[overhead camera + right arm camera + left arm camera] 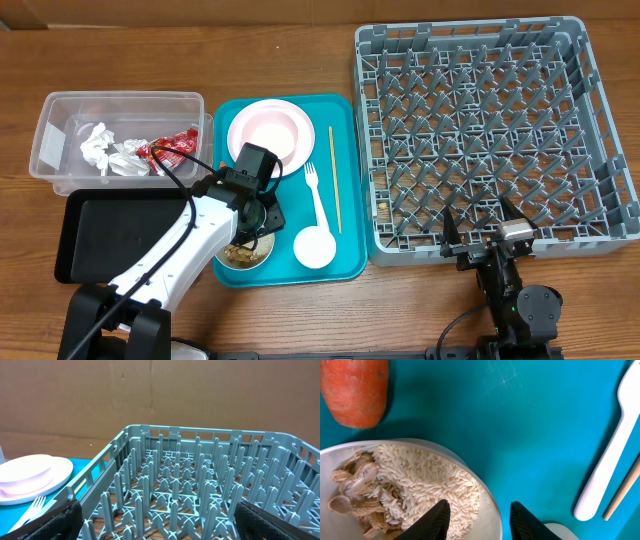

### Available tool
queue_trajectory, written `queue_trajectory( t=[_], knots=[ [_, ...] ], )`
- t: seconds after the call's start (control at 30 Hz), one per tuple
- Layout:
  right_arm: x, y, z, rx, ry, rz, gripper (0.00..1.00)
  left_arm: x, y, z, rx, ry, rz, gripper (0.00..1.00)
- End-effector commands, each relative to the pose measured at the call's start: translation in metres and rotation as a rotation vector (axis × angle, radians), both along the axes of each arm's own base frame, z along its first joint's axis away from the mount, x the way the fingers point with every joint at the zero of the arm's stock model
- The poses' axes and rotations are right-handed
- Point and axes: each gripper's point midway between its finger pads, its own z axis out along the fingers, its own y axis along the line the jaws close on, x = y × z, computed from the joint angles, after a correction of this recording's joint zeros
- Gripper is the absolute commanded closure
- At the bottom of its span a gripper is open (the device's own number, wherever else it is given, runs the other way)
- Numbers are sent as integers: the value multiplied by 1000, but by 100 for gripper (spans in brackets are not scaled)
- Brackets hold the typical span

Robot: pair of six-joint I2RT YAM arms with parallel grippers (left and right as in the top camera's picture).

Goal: Sort waste into correct bins and load items into the dishwasher

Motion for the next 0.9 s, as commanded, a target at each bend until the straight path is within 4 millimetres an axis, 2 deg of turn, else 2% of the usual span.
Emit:
queue_trajectory(
  t=[0.0,0.87],
  knots=[
    [0,1,-2,-6,-4,5,0,-2,-1,-3,5,6,-1,59],
    [0,1,-2,-6,-4,5,0,-1,-12,-12,-34,26,-79,59]
  ],
)
